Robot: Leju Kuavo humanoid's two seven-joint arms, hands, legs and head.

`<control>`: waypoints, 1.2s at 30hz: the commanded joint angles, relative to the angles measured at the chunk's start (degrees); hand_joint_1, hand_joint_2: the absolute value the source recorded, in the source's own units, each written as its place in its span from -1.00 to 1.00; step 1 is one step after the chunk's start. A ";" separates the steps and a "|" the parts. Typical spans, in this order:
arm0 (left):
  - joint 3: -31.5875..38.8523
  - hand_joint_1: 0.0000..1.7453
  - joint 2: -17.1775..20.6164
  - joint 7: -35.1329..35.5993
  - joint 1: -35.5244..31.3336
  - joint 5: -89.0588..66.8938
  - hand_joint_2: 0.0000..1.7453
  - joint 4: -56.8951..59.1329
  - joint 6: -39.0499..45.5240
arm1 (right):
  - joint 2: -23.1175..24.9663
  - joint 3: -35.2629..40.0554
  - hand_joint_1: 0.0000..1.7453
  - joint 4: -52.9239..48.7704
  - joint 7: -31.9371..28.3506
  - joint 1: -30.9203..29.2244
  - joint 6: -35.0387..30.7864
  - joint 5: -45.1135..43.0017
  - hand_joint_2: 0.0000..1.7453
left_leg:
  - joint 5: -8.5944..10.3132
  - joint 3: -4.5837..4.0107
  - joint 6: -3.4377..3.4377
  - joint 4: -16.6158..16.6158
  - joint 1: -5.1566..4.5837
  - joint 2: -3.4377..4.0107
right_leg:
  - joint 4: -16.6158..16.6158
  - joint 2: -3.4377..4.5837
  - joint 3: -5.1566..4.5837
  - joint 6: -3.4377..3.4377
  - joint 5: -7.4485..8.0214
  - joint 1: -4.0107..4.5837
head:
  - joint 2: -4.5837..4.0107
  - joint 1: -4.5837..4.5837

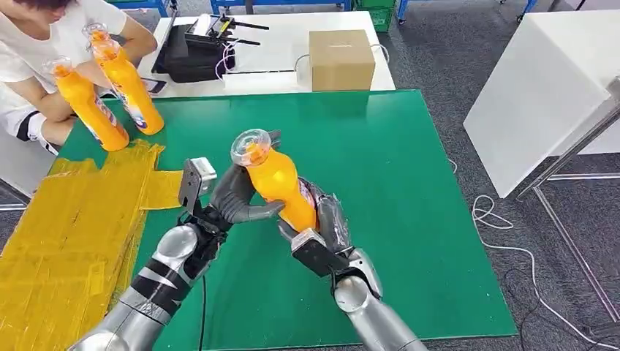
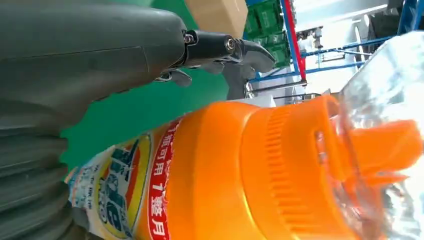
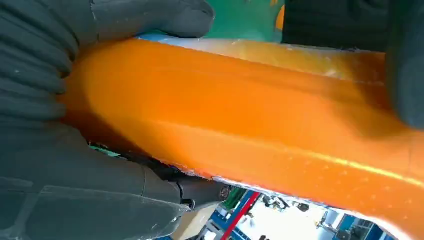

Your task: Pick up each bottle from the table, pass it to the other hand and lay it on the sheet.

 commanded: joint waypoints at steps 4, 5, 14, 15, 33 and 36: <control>-1.14 -1.00 -0.43 0.91 -4.18 0.72 1.00 7.35 0.96 | -1.23 9.00 1.00 -0.18 -2.15 -1.98 -1.02 0.41 1.00 | -0.07 0.12 -0.07 0.01 0.11 -0.01 | -0.04 -0.01 0.14 0.03 -0.03 0.11 | 0.00 0.02; -1.16 -1.00 -0.47 0.91 -4.18 0.78 1.00 7.46 0.98 | -1.21 9.07 1.00 -0.13 -2.10 -2.04 -1.01 0.37 1.00 | -0.04 0.06 -0.04 0.01 0.06 -0.01 | -0.01 -0.02 0.07 0.02 -0.02 0.08 | 0.00 0.02; -1.10 -1.00 -0.54 0.91 -4.19 0.96 1.00 7.63 1.03 | -1.21 9.19 1.00 -0.03 -1.98 -2.13 -1.05 0.34 1.00 | -0.03 0.05 -0.03 0.01 0.06 0.00 | -0.02 0.00 0.06 0.03 -0.01 0.07 | 0.00 0.02; -1.10 -1.00 -0.54 0.91 -4.19 0.96 1.00 7.63 1.03 | -1.21 9.19 1.00 -0.03 -1.98 -2.13 -1.05 0.34 1.00 | -0.07 0.12 -0.05 0.02 0.11 -0.01 | -0.05 -0.01 0.15 0.05 -0.02 0.12 | 0.00 0.02; -1.06 -1.00 -0.53 0.91 -4.15 0.97 1.00 7.65 1.08 | -1.21 9.25 1.00 0.05 -1.94 -2.10 -1.03 0.33 1.00 | -0.04 0.06 -0.03 0.01 0.05 0.01 | -0.02 0.00 0.06 0.03 -0.01 0.06 | 0.00 0.02; -0.40 -0.66 -0.68 0.53 -3.77 1.35 1.00 7.22 1.62 | -1.22 9.28 1.00 0.47 -1.70 -2.02 -1.27 0.31 1.00 | -0.04 0.07 -0.03 0.00 0.06 0.01 | -0.02 0.01 0.08 0.03 -0.01 0.07 | 0.00 0.02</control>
